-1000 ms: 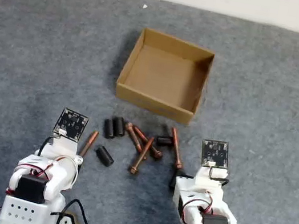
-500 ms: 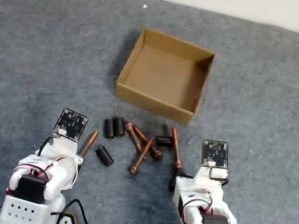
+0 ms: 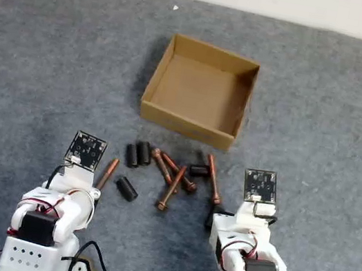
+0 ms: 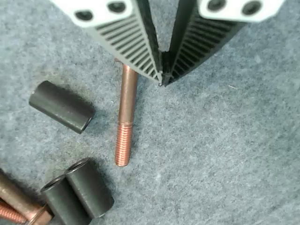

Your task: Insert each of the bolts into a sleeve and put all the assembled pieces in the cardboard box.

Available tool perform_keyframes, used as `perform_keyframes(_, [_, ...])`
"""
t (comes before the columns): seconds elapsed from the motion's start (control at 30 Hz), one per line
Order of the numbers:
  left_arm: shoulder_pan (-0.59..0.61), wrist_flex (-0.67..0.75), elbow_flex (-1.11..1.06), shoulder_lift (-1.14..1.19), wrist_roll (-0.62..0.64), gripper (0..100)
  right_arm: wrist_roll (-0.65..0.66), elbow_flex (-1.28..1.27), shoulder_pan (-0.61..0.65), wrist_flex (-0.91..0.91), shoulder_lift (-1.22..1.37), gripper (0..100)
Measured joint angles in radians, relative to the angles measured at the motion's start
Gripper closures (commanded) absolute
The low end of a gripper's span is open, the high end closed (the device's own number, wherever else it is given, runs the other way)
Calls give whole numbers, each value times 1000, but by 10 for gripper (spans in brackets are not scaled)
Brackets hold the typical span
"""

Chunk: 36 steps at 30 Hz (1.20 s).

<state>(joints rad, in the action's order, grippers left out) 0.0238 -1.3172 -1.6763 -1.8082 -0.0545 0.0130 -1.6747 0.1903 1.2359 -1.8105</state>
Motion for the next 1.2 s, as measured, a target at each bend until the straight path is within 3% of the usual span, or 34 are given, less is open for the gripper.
perform_keyframes(1.07, [0, 0, 0, 0, 0, 993, -3, 11, 2, -60, 0, 984])
perform_keyframes(1.2, [0, 0, 0, 0, 0, 993, -61, 71, 29, -9, -5, 906])
